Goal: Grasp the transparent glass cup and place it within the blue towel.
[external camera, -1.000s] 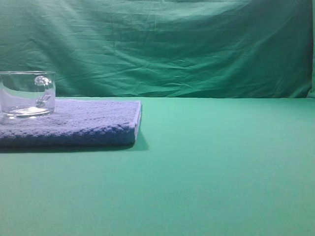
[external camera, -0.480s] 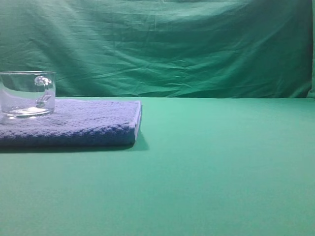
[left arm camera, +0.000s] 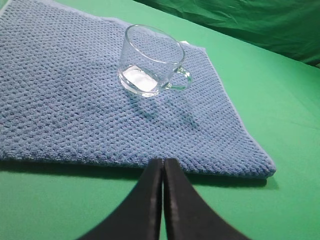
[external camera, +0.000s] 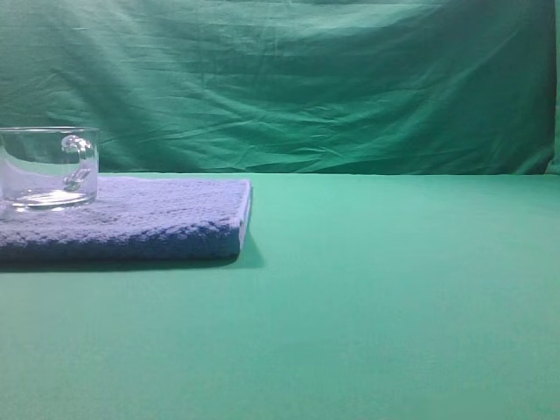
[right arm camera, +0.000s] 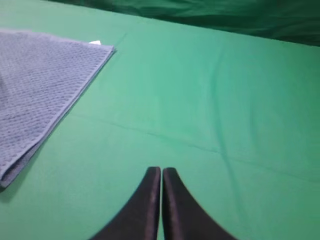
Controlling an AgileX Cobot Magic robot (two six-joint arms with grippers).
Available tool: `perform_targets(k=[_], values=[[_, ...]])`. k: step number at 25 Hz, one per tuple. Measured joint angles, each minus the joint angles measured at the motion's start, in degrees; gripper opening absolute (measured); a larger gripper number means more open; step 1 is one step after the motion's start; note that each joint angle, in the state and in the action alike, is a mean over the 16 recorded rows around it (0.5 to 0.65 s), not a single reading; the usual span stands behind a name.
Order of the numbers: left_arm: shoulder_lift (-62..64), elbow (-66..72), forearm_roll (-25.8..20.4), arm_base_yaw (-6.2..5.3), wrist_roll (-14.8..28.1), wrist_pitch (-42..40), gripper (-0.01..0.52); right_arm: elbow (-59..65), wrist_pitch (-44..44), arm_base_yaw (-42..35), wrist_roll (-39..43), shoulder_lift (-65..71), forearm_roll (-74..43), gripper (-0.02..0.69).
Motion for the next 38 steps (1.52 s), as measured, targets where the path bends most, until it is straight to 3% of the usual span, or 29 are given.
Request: perform_targets(k=[12, 26, 33, 38], values=[[0.00, 0.00, 0.00, 0.00, 0.00, 0.00, 0.000, 3.68, -1.17, -2.78, -0.16, -19.10, 0.81, 0.000], [0.00, 0.00, 0.00, 0.00, 0.00, 0.00, 0.000, 3.90, 7.24, -3.91, -1.26, -23.20, -0.32, 0.000], [0.00, 0.00, 0.00, 0.00, 0.00, 0.00, 0.000, 6.72, 12.57, -8.23, -1.94, -28.94, -1.42, 0.000], [0.00, 0.00, 0.00, 0.00, 0.00, 0.00, 0.000, 11.81, 11.05, -12.97, -1.92, -35.10, -1.48, 0.000]])
